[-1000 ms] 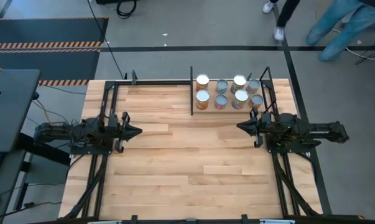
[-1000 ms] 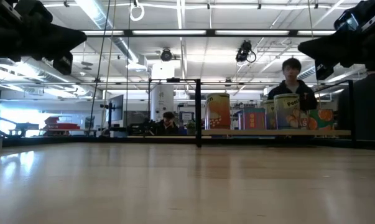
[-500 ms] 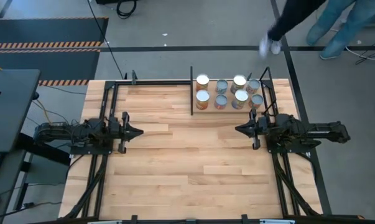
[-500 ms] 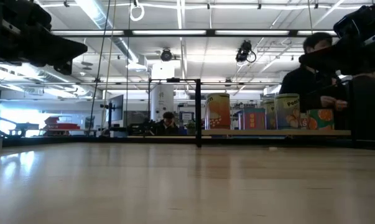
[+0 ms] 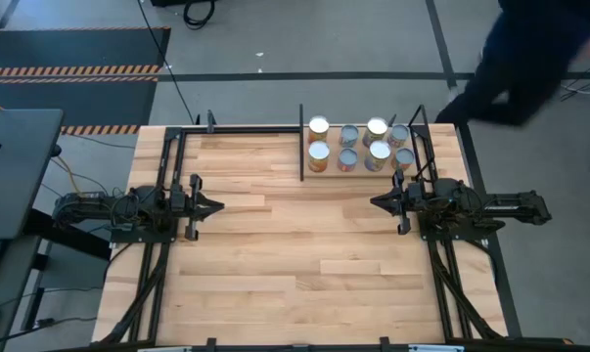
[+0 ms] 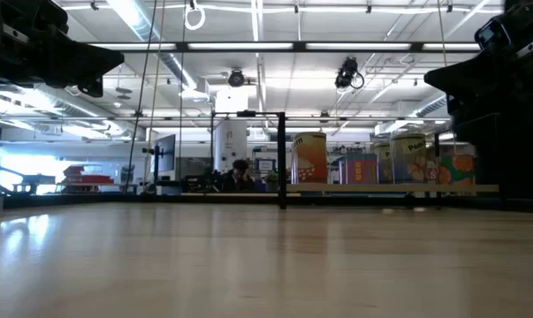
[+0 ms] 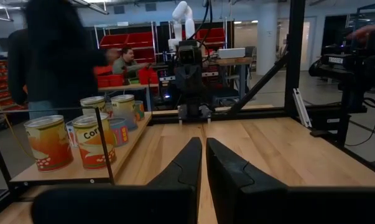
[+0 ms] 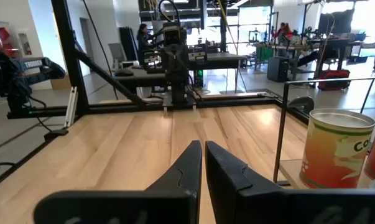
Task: Pick and place cans onto a shelf
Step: Return to Home Position
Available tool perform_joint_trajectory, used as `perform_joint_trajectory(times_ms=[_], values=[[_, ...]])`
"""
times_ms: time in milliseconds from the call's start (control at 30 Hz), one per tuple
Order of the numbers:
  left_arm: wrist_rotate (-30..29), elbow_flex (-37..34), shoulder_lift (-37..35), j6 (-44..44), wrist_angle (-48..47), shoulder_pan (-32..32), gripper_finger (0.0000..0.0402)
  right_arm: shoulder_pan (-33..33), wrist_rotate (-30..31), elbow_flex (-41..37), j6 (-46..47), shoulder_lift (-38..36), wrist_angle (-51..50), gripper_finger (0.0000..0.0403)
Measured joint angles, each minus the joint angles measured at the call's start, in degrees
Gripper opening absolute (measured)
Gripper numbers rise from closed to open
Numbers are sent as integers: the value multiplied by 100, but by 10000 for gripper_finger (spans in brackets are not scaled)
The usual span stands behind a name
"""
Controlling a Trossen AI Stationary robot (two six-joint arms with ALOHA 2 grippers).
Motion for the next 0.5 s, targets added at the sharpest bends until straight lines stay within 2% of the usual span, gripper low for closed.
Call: perform_joint_trajectory(times_ms=[267, 500], values=[[0, 0, -1, 2, -8, 0, 30, 2, -2, 0, 0, -182, -5, 28], [36, -2, -23, 3, -382, 22, 29, -15, 24, 2, 2, -173, -51, 28]])
